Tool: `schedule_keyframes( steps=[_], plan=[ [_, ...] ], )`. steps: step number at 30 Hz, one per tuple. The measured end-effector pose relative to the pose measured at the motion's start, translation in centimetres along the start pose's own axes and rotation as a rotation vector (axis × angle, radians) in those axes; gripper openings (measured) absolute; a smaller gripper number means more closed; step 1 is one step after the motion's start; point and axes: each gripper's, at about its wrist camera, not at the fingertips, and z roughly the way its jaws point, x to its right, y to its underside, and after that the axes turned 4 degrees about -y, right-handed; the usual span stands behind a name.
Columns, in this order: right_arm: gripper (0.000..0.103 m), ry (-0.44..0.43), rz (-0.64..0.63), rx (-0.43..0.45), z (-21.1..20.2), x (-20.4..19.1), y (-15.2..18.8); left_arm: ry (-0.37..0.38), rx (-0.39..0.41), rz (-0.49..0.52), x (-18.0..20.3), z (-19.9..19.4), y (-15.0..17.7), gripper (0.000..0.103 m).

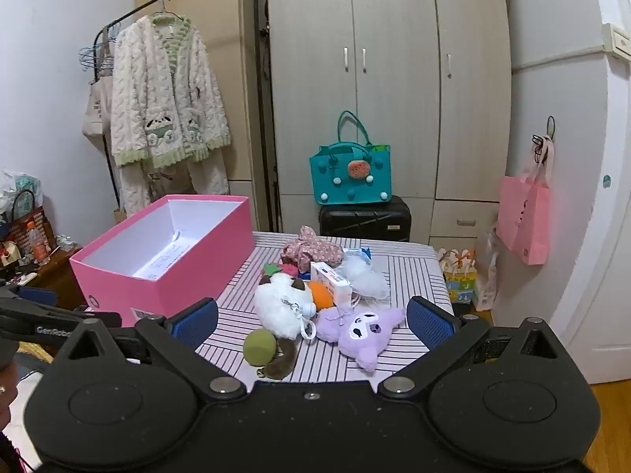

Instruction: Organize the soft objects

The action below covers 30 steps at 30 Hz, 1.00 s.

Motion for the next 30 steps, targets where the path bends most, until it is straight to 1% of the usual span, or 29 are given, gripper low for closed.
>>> schedule_keyframes(
  steps=[6, 16, 30],
  plan=[
    [0.103, 0.005, -0.001, 0.003, -0.4, 0.1, 0.0, 0.014, -0.015, 0.007, 0.1, 0.1, -0.1, 0.103],
    [0.103, 0.005, 0.007, -0.010, -0.2, 0.7, 0.4, 0.007, -0.041, 0.016, 0.5, 0.4, 0.3, 0.103],
    [0.103, -0.002, -0.021, 0.008, -1.1, 0.6, 0.0, 0.009, -0.019, 0.029, 0.4, -0.5, -0.2, 0.103]
  ],
)
